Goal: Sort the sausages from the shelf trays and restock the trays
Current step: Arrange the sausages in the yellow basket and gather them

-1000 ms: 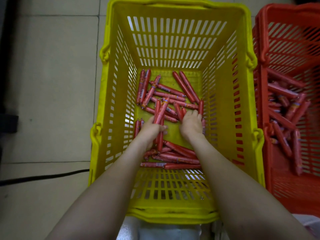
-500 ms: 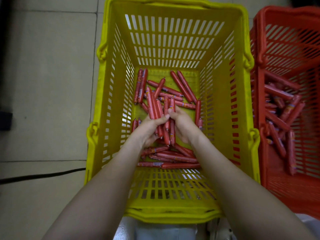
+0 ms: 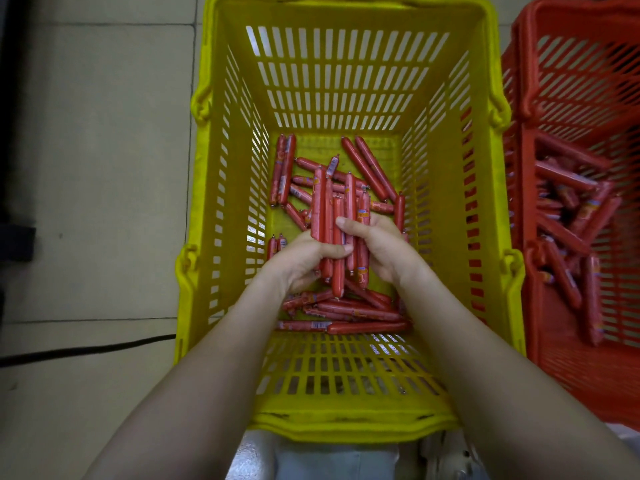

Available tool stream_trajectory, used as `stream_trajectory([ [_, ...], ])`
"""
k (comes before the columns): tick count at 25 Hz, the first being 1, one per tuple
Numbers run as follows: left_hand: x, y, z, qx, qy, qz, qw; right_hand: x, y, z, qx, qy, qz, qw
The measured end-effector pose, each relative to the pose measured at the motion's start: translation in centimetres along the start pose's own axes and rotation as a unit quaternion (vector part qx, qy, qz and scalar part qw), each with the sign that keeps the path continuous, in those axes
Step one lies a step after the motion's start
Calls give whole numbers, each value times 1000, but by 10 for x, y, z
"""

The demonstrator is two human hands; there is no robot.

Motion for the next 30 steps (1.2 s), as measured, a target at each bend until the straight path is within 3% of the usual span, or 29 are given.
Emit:
stream_trajectory([
  [7, 77, -46, 62, -38, -70, -90, 993, -76, -18, 74, -8, 92, -42, 995],
  [11, 141, -119, 153, -87, -139, -160, 973, -154, -34, 189, -27, 197, -13, 980],
  [16, 175, -232, 297, -187, -251, -177, 933, -211, -34, 380, 29, 345, 12, 938],
  [23, 119, -391, 467, -331, -295, -288, 849, -194, 26, 623, 148, 451, -44, 879],
  [30, -7, -508, 487, -419, -183, -410, 789, -107, 140, 738, 308, 449, -154, 825],
])
Point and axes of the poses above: each hand's wrist, its own z-axis away from the middle knuckle, its own y-axis out of the back of the hand, x = y × z, the point moved 8 cm from there along -z, towards the middle knuckle, and after that the axes turned 10 degrees about -z, right-handed, at the moved point
